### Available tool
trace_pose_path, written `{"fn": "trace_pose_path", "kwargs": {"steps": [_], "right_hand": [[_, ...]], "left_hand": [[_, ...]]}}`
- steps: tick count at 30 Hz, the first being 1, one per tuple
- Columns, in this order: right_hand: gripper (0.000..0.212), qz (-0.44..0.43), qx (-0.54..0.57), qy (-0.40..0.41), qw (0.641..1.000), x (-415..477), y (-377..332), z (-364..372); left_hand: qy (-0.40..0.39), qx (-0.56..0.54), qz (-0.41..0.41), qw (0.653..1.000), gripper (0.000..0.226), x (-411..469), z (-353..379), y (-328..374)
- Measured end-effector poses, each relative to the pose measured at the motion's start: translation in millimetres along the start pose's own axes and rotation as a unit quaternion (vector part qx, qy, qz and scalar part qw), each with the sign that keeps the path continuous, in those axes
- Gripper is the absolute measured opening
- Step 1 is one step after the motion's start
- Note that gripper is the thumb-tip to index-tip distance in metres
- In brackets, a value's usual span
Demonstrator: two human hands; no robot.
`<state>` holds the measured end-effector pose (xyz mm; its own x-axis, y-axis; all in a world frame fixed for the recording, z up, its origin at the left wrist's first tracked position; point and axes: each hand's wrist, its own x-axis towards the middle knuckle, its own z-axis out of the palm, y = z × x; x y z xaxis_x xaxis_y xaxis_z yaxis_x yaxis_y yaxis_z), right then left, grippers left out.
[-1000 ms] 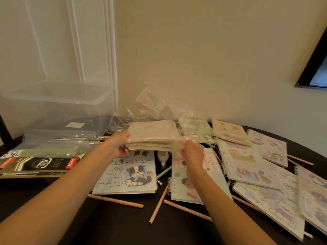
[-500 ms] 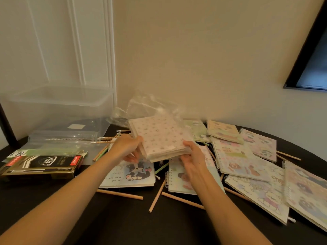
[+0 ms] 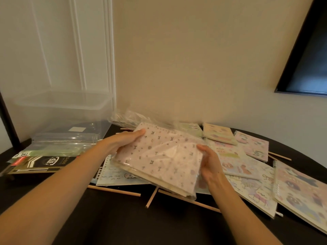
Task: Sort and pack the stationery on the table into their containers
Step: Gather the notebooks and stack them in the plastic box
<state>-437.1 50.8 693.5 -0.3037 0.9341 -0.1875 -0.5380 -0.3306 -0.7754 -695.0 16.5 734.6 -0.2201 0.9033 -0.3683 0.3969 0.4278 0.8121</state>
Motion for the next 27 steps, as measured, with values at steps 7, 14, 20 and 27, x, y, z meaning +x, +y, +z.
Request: {"fn": "trace_pose_path", "kwargs": {"steps": [7, 14, 20, 27], "right_hand": [[0.087, -0.024, -0.119, 0.054, 0.991, 19.0, -5.3, 22.9], [0.096, 0.015, -0.115, 0.037, 0.993, 69.1, -3.8, 15.8], [0.028, 0.033, -0.093, -0.006, 0.995, 90.5, -34.8, 66.4], [0.030, 0.096, -0.103, -0.004, 0.990, 122.7, -73.0, 140.5]], "left_hand": [[-0.019, -0.195, 0.057, 0.979, 0.047, -0.1, 5.6, -1.2], [0.024, -0.171, 0.047, 0.984, 0.057, 23.8, -9.8, 6.4], [0.059, -0.194, 0.028, 0.979, 0.042, 48.8, -44.0, 32.5], [0.071, -0.242, -0.017, 0.968, 0.042, 55.8, -115.3, 73.7]]}}
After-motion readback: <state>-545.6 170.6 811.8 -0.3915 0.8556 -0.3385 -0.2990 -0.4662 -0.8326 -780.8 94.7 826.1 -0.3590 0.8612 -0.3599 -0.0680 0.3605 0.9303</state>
